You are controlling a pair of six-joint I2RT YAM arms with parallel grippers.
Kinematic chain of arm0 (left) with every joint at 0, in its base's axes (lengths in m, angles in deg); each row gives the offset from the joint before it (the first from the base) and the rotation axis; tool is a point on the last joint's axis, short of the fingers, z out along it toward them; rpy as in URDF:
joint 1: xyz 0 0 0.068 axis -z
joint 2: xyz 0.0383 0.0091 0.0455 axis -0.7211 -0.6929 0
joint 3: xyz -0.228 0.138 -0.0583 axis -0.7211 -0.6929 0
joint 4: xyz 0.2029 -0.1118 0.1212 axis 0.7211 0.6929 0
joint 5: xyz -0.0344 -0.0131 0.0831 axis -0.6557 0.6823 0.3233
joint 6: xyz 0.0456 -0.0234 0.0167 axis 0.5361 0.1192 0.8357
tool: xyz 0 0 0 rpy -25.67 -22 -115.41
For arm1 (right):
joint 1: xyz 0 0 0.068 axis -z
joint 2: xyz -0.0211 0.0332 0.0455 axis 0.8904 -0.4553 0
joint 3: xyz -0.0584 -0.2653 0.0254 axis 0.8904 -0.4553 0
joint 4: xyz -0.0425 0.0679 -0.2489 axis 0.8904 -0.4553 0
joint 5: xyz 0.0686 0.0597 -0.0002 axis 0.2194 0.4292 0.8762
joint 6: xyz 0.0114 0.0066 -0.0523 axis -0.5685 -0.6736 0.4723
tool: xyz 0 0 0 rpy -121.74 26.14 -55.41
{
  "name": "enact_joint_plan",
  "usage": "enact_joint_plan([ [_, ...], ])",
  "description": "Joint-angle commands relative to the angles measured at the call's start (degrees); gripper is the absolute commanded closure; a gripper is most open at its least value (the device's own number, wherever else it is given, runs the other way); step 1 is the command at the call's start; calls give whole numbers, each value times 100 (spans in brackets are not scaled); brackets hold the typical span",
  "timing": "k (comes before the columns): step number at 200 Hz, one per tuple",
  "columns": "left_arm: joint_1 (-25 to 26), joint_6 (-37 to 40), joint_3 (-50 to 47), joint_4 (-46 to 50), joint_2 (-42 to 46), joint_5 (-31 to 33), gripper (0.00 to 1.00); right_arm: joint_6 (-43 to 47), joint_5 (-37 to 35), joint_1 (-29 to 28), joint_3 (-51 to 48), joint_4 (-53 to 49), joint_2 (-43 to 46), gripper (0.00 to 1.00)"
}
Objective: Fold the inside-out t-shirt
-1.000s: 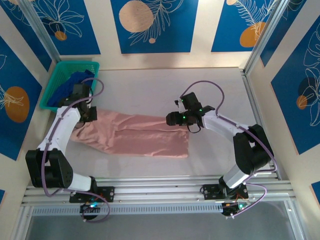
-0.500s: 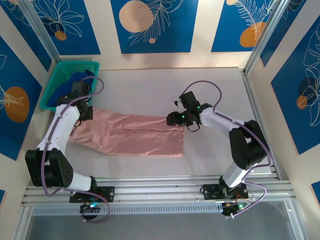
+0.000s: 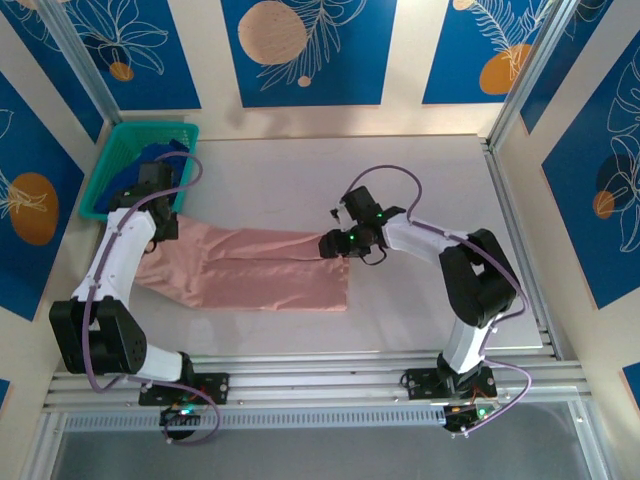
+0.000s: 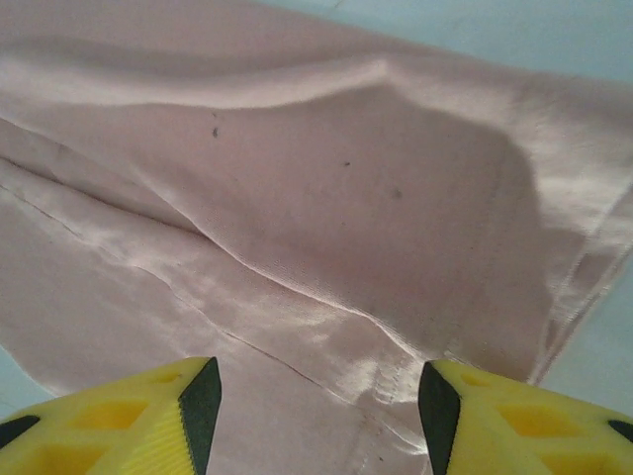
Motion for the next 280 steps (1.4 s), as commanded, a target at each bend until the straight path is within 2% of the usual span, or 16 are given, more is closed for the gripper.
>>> enact_joint_plan([
  [1, -71, 47, 202, 145, 195, -136, 100, 26, 192, -20, 102, -22, -236, 46],
  [34, -43, -15, 254, 296, 367, -472, 100, 22, 138, 2, -4, -8, -471, 49],
  [78, 110, -464, 238, 573, 845, -1826, 100, 9, 216, 11, -41, 77, -578, 50],
  [114, 522, -1089, 319, 614, 1139, -2813, 100, 78, 191, 16, -67, 75, -553, 50],
  [153, 1248, -1923, 155, 190, 1200, -3660, 100, 127, 352, 8, -68, 149, -534, 50],
  [199, 2128, -2598, 47, -349, 873, -3956, 100, 174, 481, 19, -41, 164, -468, 50],
  [238, 2603, -2585, 86, -374, 581, -3774, 100, 154, 615, 55, -54, 198, -389, 49],
  [280, 2666, -2022, 460, 370, 388, -2677, 100, 162, 666, 64, -49, 180, -342, 49],
])
